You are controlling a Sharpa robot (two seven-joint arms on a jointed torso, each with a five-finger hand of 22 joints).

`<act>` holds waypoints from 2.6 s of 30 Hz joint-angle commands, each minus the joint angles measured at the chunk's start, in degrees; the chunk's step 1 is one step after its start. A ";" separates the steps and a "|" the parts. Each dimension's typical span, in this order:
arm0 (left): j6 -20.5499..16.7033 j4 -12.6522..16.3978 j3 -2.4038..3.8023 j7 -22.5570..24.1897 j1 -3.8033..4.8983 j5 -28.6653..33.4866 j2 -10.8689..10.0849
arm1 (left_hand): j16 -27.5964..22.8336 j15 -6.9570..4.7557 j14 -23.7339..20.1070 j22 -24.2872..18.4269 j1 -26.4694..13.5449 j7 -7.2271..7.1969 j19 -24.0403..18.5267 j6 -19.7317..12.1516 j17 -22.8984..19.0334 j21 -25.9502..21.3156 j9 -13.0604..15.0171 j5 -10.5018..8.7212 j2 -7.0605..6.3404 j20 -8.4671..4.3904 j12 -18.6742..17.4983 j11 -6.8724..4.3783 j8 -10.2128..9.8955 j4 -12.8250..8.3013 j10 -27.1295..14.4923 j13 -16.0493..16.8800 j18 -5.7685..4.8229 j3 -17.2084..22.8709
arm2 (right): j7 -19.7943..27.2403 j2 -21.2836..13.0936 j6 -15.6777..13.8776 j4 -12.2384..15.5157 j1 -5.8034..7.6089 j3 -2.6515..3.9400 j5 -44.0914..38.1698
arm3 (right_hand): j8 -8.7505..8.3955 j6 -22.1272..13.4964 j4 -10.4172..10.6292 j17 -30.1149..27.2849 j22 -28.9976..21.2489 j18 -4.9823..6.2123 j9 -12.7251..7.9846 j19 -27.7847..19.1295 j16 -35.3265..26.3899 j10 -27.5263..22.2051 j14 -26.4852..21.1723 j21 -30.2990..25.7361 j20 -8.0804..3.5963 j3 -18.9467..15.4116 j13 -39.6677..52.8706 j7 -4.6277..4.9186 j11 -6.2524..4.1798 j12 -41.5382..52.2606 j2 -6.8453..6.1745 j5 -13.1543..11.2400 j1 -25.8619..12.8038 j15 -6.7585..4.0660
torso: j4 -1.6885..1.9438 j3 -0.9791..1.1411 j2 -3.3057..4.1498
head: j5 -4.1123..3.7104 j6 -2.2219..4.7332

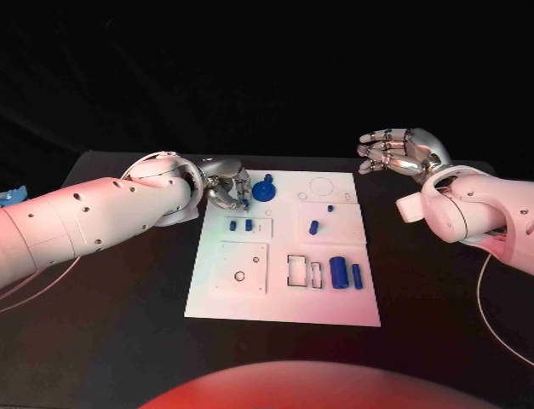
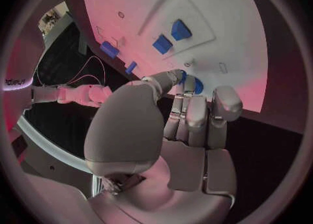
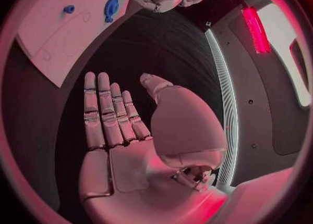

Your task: Assemble the parts on the task board

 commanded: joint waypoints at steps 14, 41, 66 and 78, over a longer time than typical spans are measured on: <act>2.16 -0.89 -0.01 -0.30 -0.29 -0.26 0.60 | -0.06 -0.13 0.31 -0.02 -0.41 -0.15 0.20 0.52 -0.04 0.05 0.14 -0.02 -0.01 0.05 -0.36 0.03 -0.41 -0.16 0.68 -0.08 -0.58 0.07 | 0.66 0.10 0.44 -0.02 -0.02 0.02 -0.38 | 0.26 -0.26 -0.02 0.02 -0.15 0.54 -0.12 0.29 -0.30 -0.51 0.17 -0.22 0.01 -0.22 -0.11 5.40 -0.08 0.18 0.44 0.38 0.27 -0.09 | -0.06 -0.02 0.04 | 0.13 -0.06; 4.11 -1.90 -0.19 -1.22 -0.43 -0.47 1.41 | -0.20 -0.19 0.20 -0.11 -0.48 -0.22 0.15 0.68 -0.45 -0.01 0.19 -0.04 -0.01 -0.04 -0.54 -0.04 -0.50 -0.29 0.97 -0.07 -0.55 0.05 | 0.70 0.09 0.43 0.04 -0.03 0.02 -0.36 | 0.26 -0.26 -0.02 0.02 -0.15 0.54 -0.12 0.29 -0.30 -0.51 0.17 -0.22 0.01 -0.22 -0.11 5.40 -0.08 0.18 0.44 0.38 0.27 -0.09 | 0.00 0.02 0.01 | 0.24 -0.38; 3.14 -1.32 -0.21 -0.88 -0.43 0.06 1.53 | -0.07 -0.65 0.46 0.68 -0.75 -0.69 0.62 2.09 -0.53 0.48 0.66 -0.04 0.45 -0.47 -0.77 -0.60 -0.35 -0.69 2.55 0.29 -0.71 -0.20 | 0.73 0.12 0.31 0.01 -0.03 0.02 -0.35 | 0.26 -0.26 -0.02 0.02 -0.15 0.54 -0.12 0.29 -0.30 -0.51 0.17 -0.22 0.01 -0.22 -0.11 5.40 -0.08 0.18 0.44 0.38 0.27 -0.09 | -0.06 0.03 0.02 | 0.24 -0.36; 4.08 -1.71 -0.22 -2.53 -0.42 -0.07 1.80 | 0.13 -0.40 0.43 -0.55 -1.28 -0.35 -0.09 1.04 0.13 -0.33 0.50 0.00 0.33 -0.57 -1.89 -0.19 -1.41 -0.78 1.64 0.22 -0.49 -0.33 | 0.72 0.10 0.32 0.06 -0.03 0.02 -0.34 | 0.34 -0.30 0.02 0.03 -0.33 0.53 -0.18 0.37 -0.37 -0.57 0.18 -0.29 0.00 -0.32 -0.20 5.41 -0.07 0.31 0.47 0.38 0.28 -0.09 | 0.02 0.02 0.02 | 0.21 -0.46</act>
